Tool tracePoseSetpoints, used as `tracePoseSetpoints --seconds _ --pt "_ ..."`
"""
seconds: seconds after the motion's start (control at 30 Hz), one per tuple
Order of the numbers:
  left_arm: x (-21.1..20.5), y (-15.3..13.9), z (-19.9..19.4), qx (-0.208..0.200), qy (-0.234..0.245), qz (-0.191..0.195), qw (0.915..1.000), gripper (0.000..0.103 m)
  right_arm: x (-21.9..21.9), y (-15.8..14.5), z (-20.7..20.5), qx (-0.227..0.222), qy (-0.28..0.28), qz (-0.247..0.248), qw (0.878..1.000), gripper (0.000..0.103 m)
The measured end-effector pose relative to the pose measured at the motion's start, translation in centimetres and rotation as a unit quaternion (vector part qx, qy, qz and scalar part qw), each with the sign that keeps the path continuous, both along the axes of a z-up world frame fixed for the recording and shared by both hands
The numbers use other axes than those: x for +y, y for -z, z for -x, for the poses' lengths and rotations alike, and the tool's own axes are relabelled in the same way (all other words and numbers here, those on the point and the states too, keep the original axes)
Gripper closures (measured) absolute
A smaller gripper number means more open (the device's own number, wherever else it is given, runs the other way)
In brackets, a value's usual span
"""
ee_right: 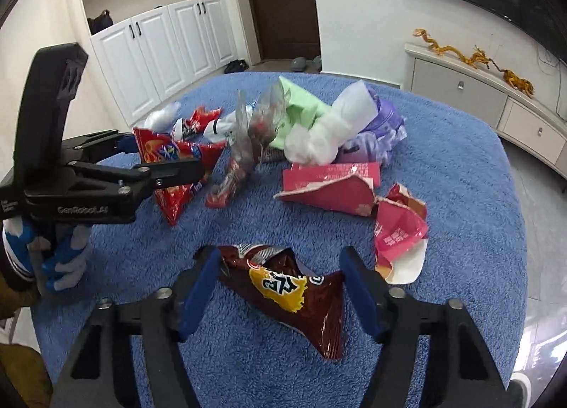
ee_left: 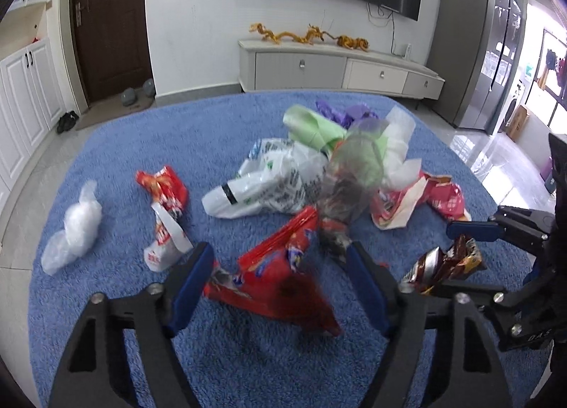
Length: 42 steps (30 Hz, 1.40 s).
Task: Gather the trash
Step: 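Grasp red chip bag with left tool while right tool grasps brown chip bag, then carry both bags to the trash bin and open both tools to drop them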
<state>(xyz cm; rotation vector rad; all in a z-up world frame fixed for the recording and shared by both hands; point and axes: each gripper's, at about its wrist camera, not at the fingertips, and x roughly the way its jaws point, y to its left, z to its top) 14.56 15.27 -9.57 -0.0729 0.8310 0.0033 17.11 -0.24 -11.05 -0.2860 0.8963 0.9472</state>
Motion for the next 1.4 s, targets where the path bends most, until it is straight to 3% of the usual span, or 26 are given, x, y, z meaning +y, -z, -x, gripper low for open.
tracePoseSetpoints --seconds 0.13,0.23,0.33,0.5,0.7,0.97,1.13,1.3,1.4 --pt "0.0 0.1 0.6 0.011 -0.009 0.007 0.9999 0.061 -0.4 0.3 0.7 0.008 -0.008 0.006 1.0 0.064" --pt "-0.1 -0.1 1.1 0.016 -0.012 0.008 0.9998 0.073 -1.2 -0.1 1.6 0.004 -0.008 0.014 1.0 0.074" --pt "-0.3 -0.6 2.4 0.018 -0.023 0.003 0.9996 0.076 -1.9 -0.6 2.5 0.008 -0.002 0.011 1.0 0.081" --pt "-1.1 -2.9 5.0 -0.003 -0.024 -0.006 0.9997 0.08 -4.6 -2.1 4.4 0.008 0.02 -0.012 1.0 0.083" --pt "-4.6 -6.5 5.8 -0.03 0.002 -0.023 0.9993 0.08 -11.3 -5.6 5.8 -0.013 0.097 -0.059 0.993 0.083" --pt "-15.2 -9.1 2.2 -0.04 0.1 -0.003 0.9942 0.08 -26.2 -7.8 5.1 -0.043 0.258 -0.06 0.963 0.083" --pt "-25.0 -8.7 -1.7 -0.021 0.175 0.013 0.9842 0.079 -35.2 -5.3 3.3 -0.01 0.36 -0.05 0.932 0.083" --pt "-34.0 -6.8 -5.4 0.001 0.241 0.045 0.9695 0.077 -40.0 -2.1 1.6 0.026 0.42 -0.051 0.906 0.082" --pt "-37.7 -5.7 -6.6 0.015 0.269 0.062 0.9611 0.073 -42.3 -0.2 0.8 0.042 0.448 -0.043 0.892 0.076"
